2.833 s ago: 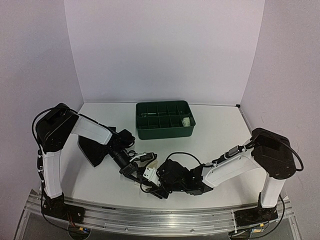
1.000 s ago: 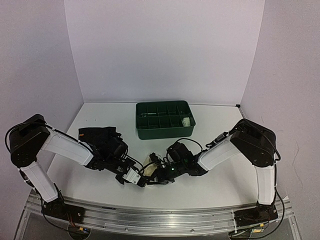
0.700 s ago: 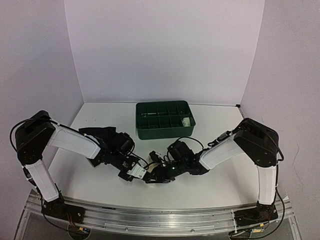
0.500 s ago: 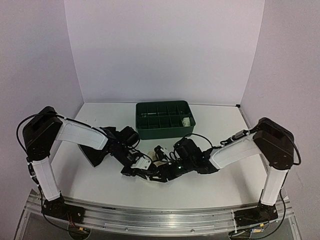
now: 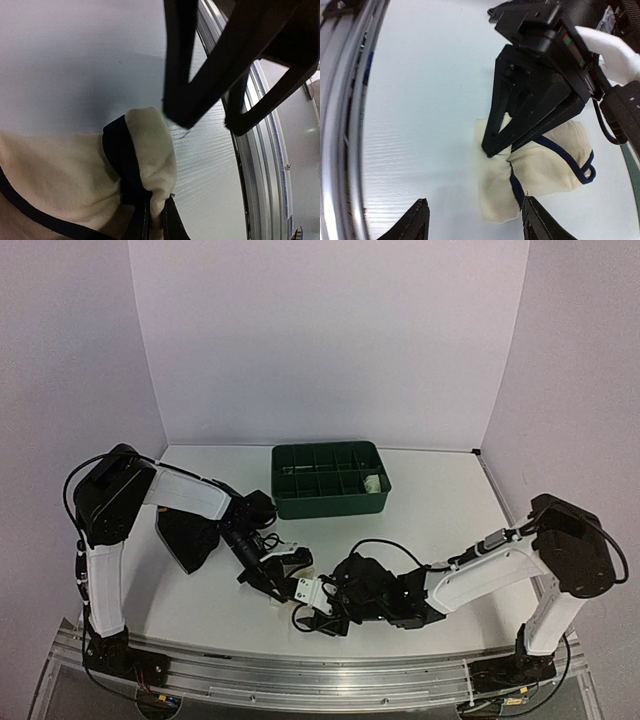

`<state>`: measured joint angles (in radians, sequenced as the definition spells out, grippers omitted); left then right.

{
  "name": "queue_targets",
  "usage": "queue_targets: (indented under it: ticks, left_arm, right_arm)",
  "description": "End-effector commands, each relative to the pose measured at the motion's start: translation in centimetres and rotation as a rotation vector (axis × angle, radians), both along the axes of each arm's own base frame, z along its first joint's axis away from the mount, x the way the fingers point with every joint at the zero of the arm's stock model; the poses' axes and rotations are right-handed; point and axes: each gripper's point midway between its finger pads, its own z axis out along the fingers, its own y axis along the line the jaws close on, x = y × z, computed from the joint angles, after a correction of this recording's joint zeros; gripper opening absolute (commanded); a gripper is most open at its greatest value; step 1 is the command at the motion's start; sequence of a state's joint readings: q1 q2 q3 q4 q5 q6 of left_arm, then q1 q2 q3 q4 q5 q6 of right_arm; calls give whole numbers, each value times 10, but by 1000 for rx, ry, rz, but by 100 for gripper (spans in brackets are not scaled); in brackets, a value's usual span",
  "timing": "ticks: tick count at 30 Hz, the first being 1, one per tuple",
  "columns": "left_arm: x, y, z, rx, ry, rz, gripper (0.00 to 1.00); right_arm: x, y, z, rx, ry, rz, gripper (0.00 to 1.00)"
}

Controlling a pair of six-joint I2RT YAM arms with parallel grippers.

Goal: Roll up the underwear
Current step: Roll the underwear to the center of the board.

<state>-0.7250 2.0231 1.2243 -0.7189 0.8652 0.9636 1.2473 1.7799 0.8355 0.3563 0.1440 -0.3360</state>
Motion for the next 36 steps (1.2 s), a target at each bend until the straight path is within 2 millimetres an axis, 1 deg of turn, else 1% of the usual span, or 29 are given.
queue_targets:
  ticks: [1, 2, 4, 6, 8, 10, 13, 15, 16, 17, 18, 19, 20, 21, 22, 24, 26, 29, 32, 34, 36]
  left_arm:
    - [0, 1, 9, -9, 73, 25, 0]
    - [0, 1, 9, -11, 72, 25, 0]
    - [1, 1, 9, -14, 71, 26, 0]
    - [2, 0, 8, -10, 72, 28, 0]
    - [2, 0, 8, -8, 74, 28, 0]
    - [3, 0, 8, -8, 75, 28, 0]
    - [2, 0, 8, -9, 79, 22, 0]
    - [0, 1, 10, -16, 81, 11, 0]
    - [-1, 1, 11, -20, 80, 5, 0]
    - [-2, 2, 12, -23, 77, -1, 1]
    - [-1, 2, 14, -28, 69, -1, 9]
    - [2, 2, 17, -37, 56, 1, 24]
    - [7, 3, 24, -59, 37, 8, 42]
    - [12, 4, 32, -85, 16, 13, 50]
    - [15, 6, 38, -115, -17, 5, 54]
    - [19, 11, 49, -156, -106, -21, 59]
    - [19, 19, 54, -170, -202, -57, 60]
    - [14, 32, 54, -192, -301, -107, 61]
    - [4, 39, 60, -256, -403, -145, 61]
    - [2, 37, 66, -320, -483, -154, 61]
    - [-6, 35, 68, -352, -563, -168, 62]
  right_arm:
    - [23, 22, 0, -56, -194, 39, 59]
    - [22, 25, -5, -61, -186, 47, 57]
    - [24, 27, -16, -77, -171, 39, 49]
    - [28, 25, -25, -96, -172, 8, 40]
    - [29, 24, -32, -108, -165, 0, 34]
    - [30, 23, -37, -115, -154, -9, 28]
    - [33, 22, -45, -127, -124, -45, 18]
    - [34, 19, -49, -134, -80, -74, 7]
    - [33, 18, -49, -133, -47, -86, 2]
    - [30, 16, -49, -130, -11, -94, 0]
    - [26, 15, -48, -130, 39, -99, 0]
    - [21, 13, -47, -129, 94, -102, 0]
    - [14, 10, -47, -137, 160, -100, 0]
    - [8, 8, -45, -134, 223, -109, 0]
    - [2, 6, -42, -125, 290, -122, 0]
    - [-12, 1, -41, -116, 437, -135, 0]
    - [-24, -2, -40, -105, 566, -147, 0]
    - [-36, -1, -41, -86, 752, -175, 0]
    - [-35, 1, -47, -77, 932, -237, 0]
    - [-29, 2, -53, -73, 1012, -283, 0]
    - [-19, 3, -55, -54, 1068, -330, 0]
